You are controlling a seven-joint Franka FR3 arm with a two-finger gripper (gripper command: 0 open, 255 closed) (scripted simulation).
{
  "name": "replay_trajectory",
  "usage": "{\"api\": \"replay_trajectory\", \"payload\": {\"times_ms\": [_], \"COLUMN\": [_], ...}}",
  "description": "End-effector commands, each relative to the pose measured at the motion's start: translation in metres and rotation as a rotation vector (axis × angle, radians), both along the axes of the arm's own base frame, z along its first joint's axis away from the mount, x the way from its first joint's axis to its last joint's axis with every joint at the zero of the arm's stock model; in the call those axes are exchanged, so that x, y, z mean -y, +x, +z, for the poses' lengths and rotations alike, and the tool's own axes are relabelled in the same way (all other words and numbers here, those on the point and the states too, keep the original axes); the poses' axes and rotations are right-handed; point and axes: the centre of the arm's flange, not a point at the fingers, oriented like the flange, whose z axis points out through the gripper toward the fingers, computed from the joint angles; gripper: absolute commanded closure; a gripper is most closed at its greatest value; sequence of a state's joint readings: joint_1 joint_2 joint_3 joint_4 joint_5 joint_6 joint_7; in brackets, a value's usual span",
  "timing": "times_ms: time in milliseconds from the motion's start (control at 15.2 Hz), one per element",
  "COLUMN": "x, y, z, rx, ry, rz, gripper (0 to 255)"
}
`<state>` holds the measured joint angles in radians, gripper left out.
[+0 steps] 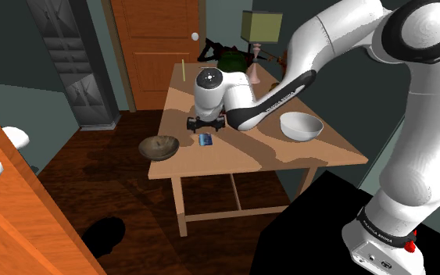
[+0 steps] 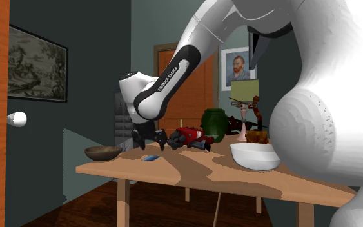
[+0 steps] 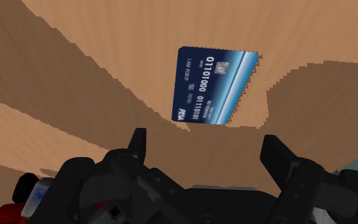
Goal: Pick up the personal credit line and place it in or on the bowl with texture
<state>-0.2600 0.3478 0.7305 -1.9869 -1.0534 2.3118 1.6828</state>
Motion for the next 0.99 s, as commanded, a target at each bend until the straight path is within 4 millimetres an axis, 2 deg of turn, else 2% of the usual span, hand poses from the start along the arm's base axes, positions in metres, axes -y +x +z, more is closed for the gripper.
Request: {"api": "replay_trajectory", "payload": {"times_ms": [0,198,726,792,924], "x": [0.002,0.007,0.007,0.007,0.007], "y": [0.005,0.014,0.014,0.014,0.014], "z": [-0.008,-0.024,-0.024,-0.024,-0.024], "rx": [0.002,0.002,0.002,0.002,0.002], "ry": [-0.001,-0.001,-0.001,-0.001,-0.001], "rz": [-0.001,-0.001,-0.001,-0.001,-0.001], "gripper": [0,0,0,255,255]}}
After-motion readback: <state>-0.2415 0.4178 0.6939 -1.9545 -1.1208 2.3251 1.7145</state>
